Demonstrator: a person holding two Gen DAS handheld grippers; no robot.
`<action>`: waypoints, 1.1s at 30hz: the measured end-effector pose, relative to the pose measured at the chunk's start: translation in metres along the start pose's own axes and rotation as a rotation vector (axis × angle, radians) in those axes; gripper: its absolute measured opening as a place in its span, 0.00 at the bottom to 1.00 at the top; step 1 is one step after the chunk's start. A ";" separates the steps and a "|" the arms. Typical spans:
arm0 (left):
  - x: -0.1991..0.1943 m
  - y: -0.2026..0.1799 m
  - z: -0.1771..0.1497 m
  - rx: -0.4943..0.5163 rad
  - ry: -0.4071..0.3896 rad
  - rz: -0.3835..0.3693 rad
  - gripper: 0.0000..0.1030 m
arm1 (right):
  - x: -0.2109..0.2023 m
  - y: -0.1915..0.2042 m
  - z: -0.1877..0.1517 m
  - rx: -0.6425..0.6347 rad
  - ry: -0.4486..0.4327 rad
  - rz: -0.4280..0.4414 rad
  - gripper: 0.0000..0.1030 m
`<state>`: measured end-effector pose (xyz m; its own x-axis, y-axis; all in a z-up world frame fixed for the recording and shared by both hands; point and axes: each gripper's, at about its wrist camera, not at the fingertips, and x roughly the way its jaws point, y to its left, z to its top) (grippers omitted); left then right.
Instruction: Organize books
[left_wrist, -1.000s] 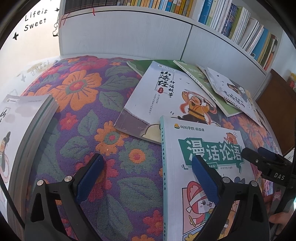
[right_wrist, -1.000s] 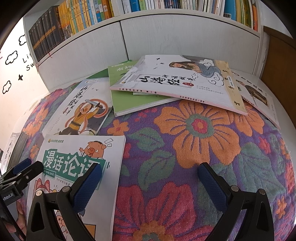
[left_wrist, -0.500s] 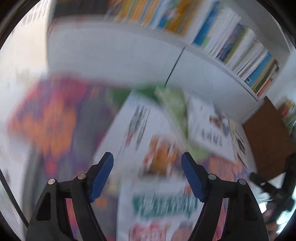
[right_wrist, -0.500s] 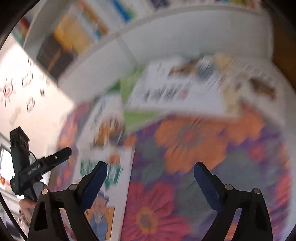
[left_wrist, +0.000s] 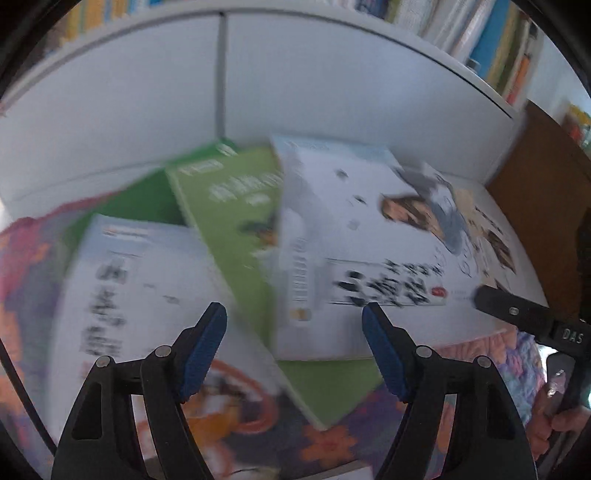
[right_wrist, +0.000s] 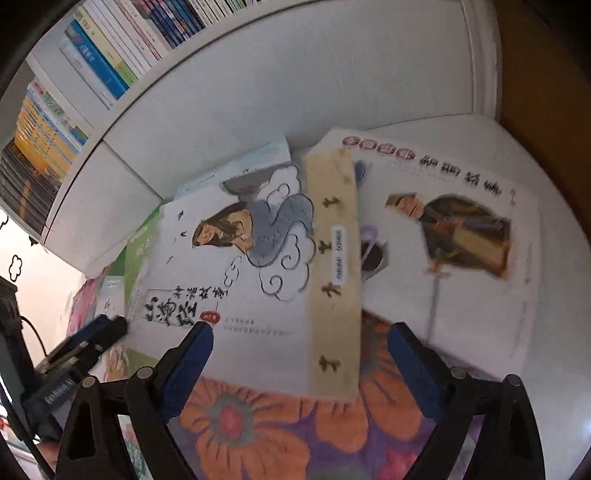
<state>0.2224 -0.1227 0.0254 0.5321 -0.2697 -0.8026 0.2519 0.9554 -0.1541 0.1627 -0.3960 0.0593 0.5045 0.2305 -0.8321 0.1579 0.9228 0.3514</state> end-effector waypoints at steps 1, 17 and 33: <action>-0.001 -0.002 -0.001 0.009 -0.013 0.010 0.76 | 0.002 0.002 -0.001 -0.009 -0.003 0.000 0.94; -0.093 0.008 -0.068 0.073 0.009 -0.067 0.74 | -0.040 0.071 -0.101 -0.170 0.146 0.074 0.97; -0.206 0.128 -0.182 -0.149 0.031 0.075 0.75 | -0.111 0.189 -0.248 -0.579 0.133 0.209 0.90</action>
<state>-0.0023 0.0767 0.0655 0.5190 -0.1954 -0.8321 0.0883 0.9806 -0.1752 -0.0741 -0.1706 0.1115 0.3592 0.4263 -0.8302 -0.4367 0.8629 0.2542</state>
